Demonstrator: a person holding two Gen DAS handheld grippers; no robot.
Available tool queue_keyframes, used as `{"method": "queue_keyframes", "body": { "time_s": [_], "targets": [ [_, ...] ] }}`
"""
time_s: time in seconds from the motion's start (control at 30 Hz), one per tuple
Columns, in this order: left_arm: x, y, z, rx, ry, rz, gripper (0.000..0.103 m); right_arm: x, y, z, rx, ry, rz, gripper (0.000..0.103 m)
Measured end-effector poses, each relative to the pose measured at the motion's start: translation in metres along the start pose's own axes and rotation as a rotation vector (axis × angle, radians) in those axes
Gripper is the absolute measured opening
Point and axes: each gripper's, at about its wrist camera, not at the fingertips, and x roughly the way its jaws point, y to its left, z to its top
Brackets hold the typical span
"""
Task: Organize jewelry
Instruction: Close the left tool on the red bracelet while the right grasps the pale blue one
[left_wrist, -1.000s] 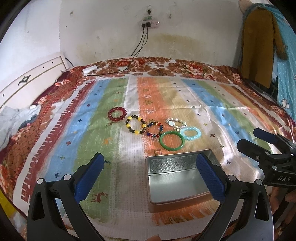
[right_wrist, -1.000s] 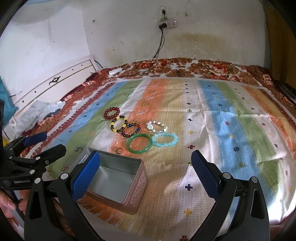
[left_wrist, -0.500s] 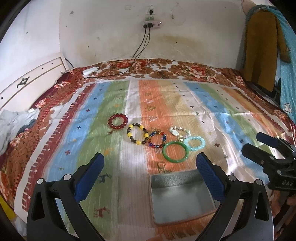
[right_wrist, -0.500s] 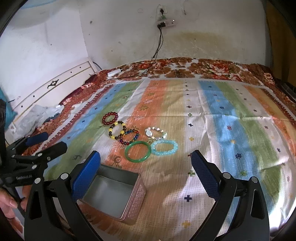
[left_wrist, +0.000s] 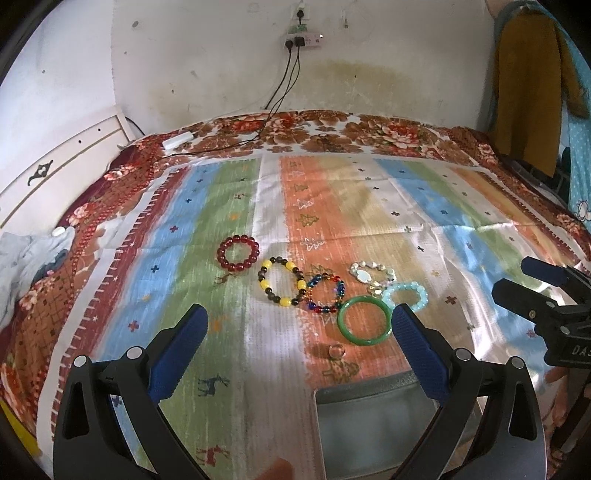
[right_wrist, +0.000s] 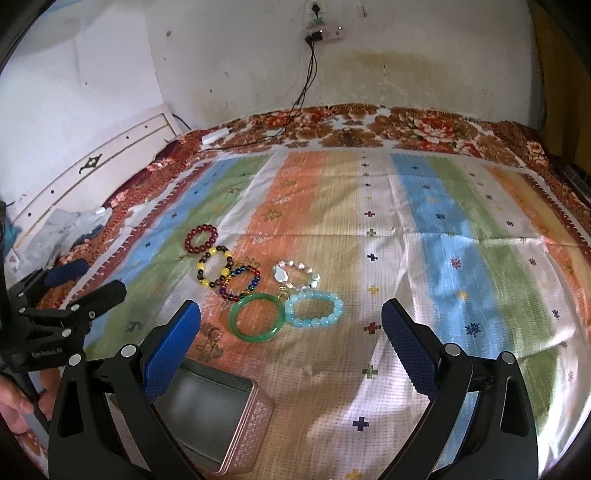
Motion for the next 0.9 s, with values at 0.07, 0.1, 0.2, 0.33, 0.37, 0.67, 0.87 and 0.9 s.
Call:
{"method": "queue_keyframes", "body": {
  "time_s": [0.07, 0.1, 0.2, 0.33, 0.37, 0.67, 0.87, 0.9],
  "targets": [
    [0.003, 0.004, 0.005, -0.002, -0.008, 0.035, 0.097, 0.004, 0.0, 0.002, -0.004, 0.017, 0.001, 0.099],
    [0.006, 0.006, 0.007, -0.002, -0.004, 0.039, 0.097, 0.006, -0.001, 0.003, -0.007, 0.024, -0.005, 0.099],
    [0.02, 0.017, 0.017, -0.02, 0.022, 0.045, 0.097, 0.013, -0.004, 0.009, -0.004, 0.043, -0.017, 0.099],
    [0.04, 0.028, 0.027, -0.021, 0.049, 0.083, 0.097, 0.025, -0.011, 0.016, 0.007, 0.078, -0.039, 0.099],
    [0.045, 0.031, 0.03, -0.025, 0.059, 0.092, 0.097, 0.028, -0.014, 0.017, 0.013, 0.086, -0.038, 0.099],
    [0.077, 0.065, 0.046, -0.118, 0.117, 0.112, 0.097, 0.062, -0.03, 0.027, 0.065, 0.191, -0.045, 0.099],
    [0.1, 0.087, 0.056, -0.18, 0.159, 0.123, 0.097, 0.082, -0.035, 0.03, 0.056, 0.252, -0.053, 0.099],
    [0.106, 0.091, 0.058, -0.187, 0.17, 0.127, 0.097, 0.086, -0.035, 0.03, 0.052, 0.263, -0.06, 0.099]
  ]
}}
